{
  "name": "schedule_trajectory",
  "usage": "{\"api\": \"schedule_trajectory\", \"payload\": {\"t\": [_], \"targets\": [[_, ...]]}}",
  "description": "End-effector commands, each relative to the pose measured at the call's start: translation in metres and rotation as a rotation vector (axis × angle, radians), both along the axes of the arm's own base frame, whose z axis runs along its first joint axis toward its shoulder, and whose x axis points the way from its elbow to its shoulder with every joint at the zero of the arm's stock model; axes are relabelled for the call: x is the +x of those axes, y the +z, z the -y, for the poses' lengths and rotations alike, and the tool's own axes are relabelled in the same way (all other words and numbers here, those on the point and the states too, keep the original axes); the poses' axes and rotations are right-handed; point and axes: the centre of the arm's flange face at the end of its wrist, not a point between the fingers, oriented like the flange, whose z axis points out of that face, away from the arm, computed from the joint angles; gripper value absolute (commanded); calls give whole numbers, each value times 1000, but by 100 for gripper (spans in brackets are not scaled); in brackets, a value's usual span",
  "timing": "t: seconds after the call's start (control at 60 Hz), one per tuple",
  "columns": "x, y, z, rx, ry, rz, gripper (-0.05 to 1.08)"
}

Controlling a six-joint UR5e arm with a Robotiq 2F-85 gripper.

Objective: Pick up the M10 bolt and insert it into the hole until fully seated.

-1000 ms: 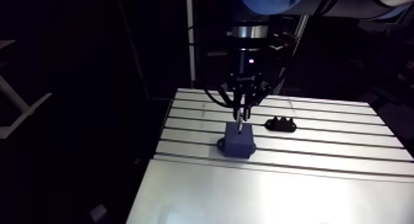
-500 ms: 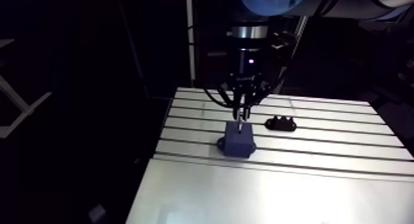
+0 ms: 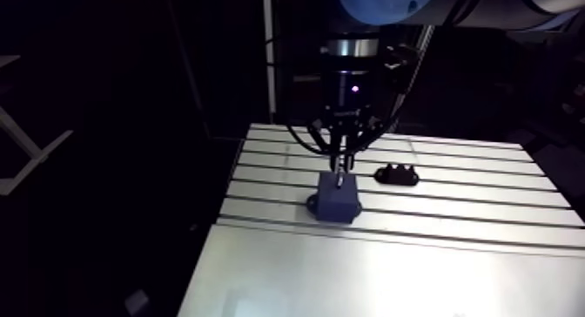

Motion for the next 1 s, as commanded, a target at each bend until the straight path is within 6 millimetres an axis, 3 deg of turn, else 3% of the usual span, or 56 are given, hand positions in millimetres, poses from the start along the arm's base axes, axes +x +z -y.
{"api": "schedule_trajectory", "payload": {"t": [0.017, 1.0], "targets": [[2, -2, 0, 1, 0, 4, 108], [2, -7, 0, 3, -1, 0, 108]]}}
